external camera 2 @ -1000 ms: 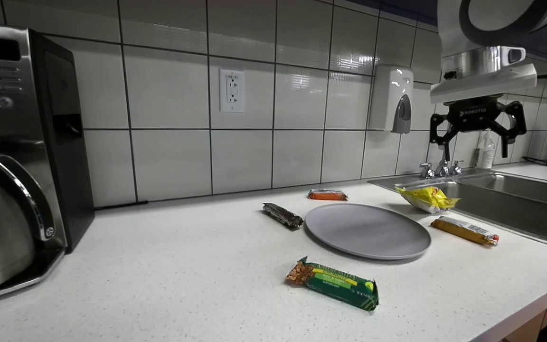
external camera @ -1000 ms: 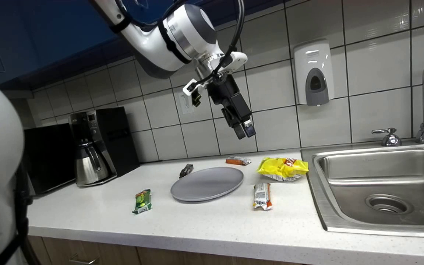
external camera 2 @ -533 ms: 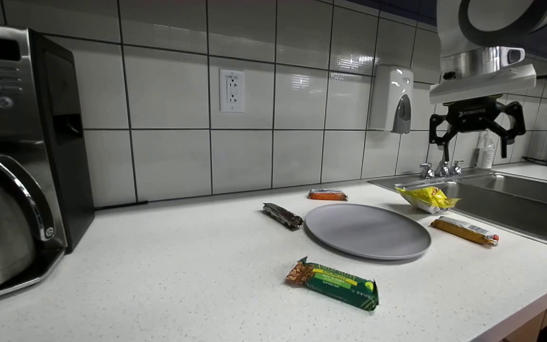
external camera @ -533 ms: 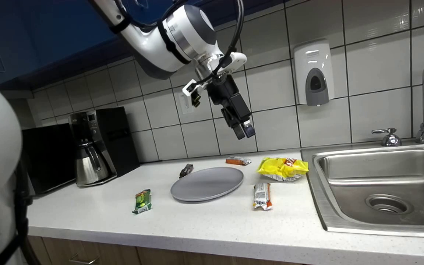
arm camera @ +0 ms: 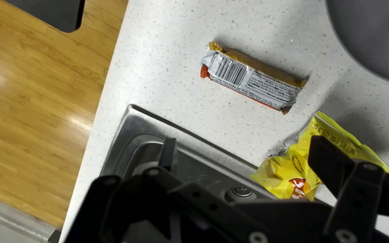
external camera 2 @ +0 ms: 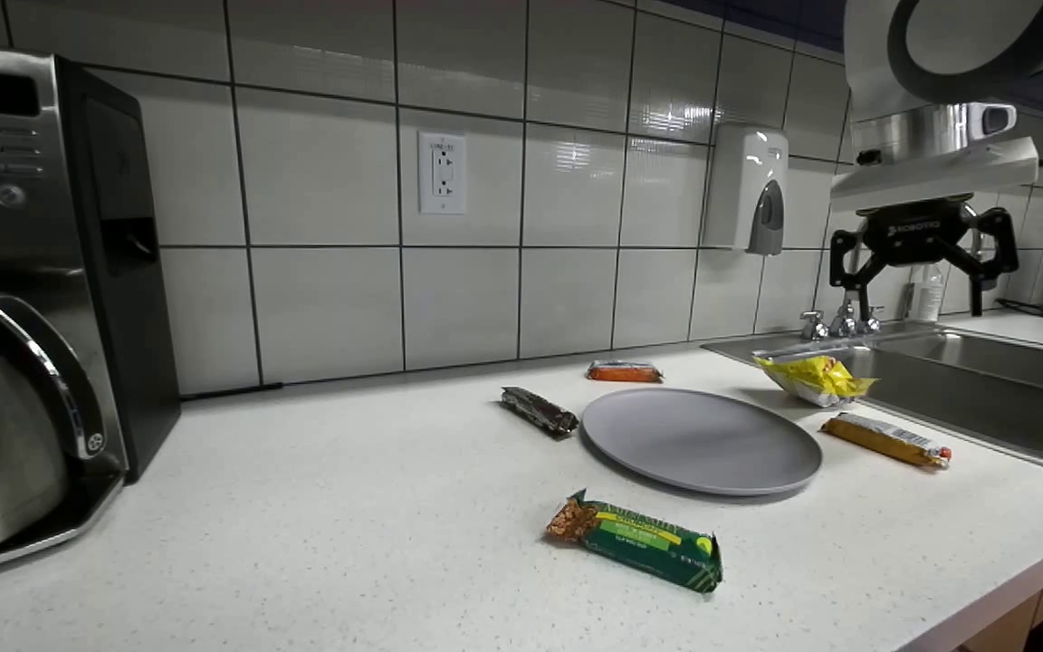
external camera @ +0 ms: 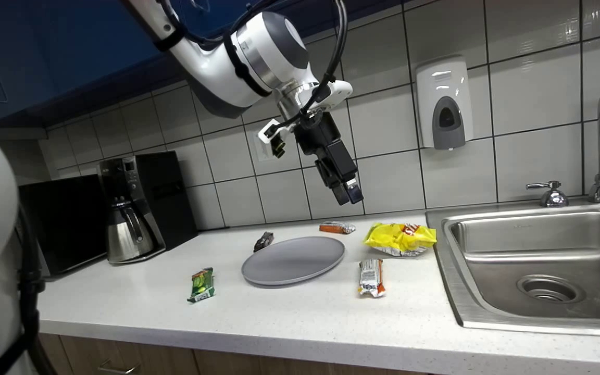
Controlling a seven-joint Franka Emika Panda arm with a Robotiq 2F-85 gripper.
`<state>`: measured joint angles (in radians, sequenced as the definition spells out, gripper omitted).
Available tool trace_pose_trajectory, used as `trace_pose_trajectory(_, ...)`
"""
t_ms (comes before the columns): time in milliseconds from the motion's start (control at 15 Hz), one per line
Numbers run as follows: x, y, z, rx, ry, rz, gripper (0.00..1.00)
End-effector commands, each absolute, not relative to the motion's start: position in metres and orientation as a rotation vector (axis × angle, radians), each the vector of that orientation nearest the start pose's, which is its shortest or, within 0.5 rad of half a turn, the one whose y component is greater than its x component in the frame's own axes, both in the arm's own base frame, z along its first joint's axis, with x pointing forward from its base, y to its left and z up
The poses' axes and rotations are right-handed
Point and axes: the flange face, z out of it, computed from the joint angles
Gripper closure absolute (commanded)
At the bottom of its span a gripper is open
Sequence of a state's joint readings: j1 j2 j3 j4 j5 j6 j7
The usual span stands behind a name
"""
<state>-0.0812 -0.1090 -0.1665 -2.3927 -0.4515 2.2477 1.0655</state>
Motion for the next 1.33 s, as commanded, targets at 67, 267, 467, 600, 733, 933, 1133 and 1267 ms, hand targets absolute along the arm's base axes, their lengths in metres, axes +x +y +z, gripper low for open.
trace_pose_trajectory(67, 0.451, -0.143, 0.352, -3.027, 1.605, -0.17, 0.0)
trace_pose_trajectory(267, 0.45, -0.15, 0.345, -3.075, 1.452, -0.155, 0.0)
trace_pose_trajectory(467, 0.452, -0.157, 0.337, -3.128, 1.248, -0.131, 0.0)
trace_pose_trajectory(600, 0.453, -0.162, 0.328, -3.166, 1.104, -0.098, 0.0)
trace_pose_trajectory(733, 0.454, -0.166, 0.318, -3.196, 0.977, -0.062, 0.0)
trace_pose_trajectory(933, 0.454, -0.171, 0.3, -3.237, 0.79, -0.013, 0.0)
trace_pose_trajectory(1133, 0.456, -0.172, 0.283, -3.267, 0.645, 0.019, 0.0)
trace_pose_trajectory(1267, 0.456, -0.174, 0.273, -3.275, 0.582, 0.036, 0.0)
